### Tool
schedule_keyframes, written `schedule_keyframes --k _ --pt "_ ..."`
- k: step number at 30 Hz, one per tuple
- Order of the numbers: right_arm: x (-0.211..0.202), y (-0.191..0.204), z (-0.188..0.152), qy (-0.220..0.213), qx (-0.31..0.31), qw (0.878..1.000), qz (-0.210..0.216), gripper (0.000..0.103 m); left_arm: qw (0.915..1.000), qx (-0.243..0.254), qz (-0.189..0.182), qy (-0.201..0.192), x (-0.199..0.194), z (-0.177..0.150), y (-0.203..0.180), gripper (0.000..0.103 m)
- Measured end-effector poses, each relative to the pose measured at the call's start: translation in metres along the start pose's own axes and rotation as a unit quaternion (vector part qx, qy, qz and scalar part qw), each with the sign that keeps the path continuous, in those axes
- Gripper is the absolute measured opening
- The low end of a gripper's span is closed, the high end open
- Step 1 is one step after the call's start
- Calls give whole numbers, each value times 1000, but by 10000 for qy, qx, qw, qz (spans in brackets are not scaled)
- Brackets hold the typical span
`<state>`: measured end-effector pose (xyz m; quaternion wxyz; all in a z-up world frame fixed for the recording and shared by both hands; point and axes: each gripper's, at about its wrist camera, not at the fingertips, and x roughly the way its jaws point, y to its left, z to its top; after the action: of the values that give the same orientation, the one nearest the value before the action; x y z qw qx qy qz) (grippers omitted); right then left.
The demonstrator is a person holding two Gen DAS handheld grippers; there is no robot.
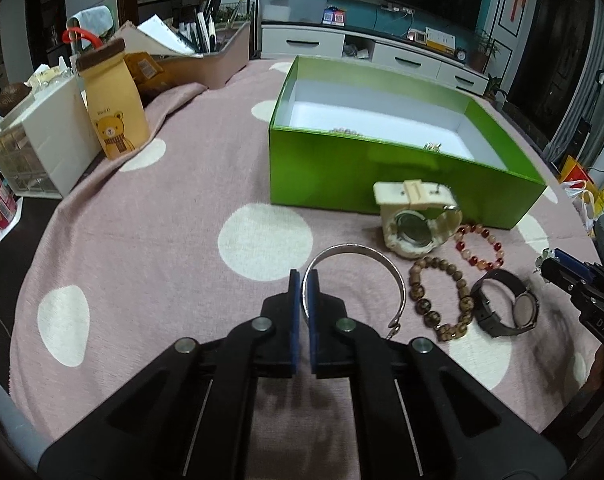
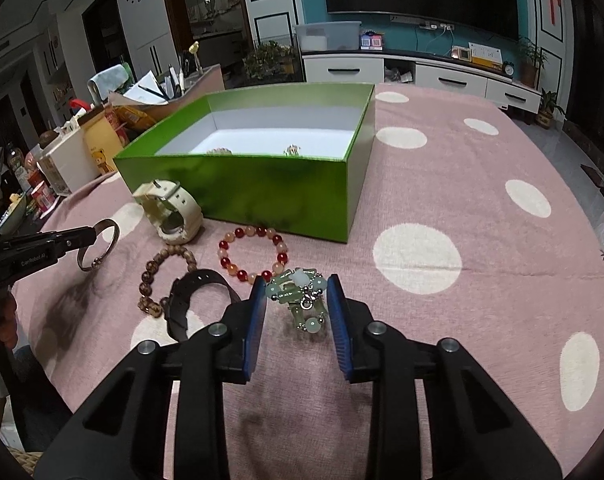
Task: Organize jewelry
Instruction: 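Carry the bangle and jade pendant over the green box and lower them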
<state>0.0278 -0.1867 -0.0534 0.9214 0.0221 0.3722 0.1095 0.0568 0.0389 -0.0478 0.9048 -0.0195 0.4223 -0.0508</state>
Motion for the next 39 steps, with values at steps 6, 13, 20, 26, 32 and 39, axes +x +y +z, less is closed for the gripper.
schedule_keyframes --k 6,13,20,26,32,39 --pt "-12 1 6 -184 -23 9998 36 31 9998 35 -31 -177 -16 8 -5 3" --pt "-26 0 20 -436 -60 9990 102 31 9992 85 -93 -376 -28 29 -11 3" --pt "-31 1 40 -662 -157 9976 146 31 9981 181 -124 -575 -34 56 -23 3" --pt "-31 0 59 -858 -232 9959 173 31 9970 290 -145 -700 -31 80 -37 3" --pt "-28 -4 78 -1025 -232 9943 197 31 9963 425 -162 -723 -19 104 -52 3" --pt "-13 -10 96 -1072 -209 9938 197 31 9962 529 -225 -662 1 124 -69 3"
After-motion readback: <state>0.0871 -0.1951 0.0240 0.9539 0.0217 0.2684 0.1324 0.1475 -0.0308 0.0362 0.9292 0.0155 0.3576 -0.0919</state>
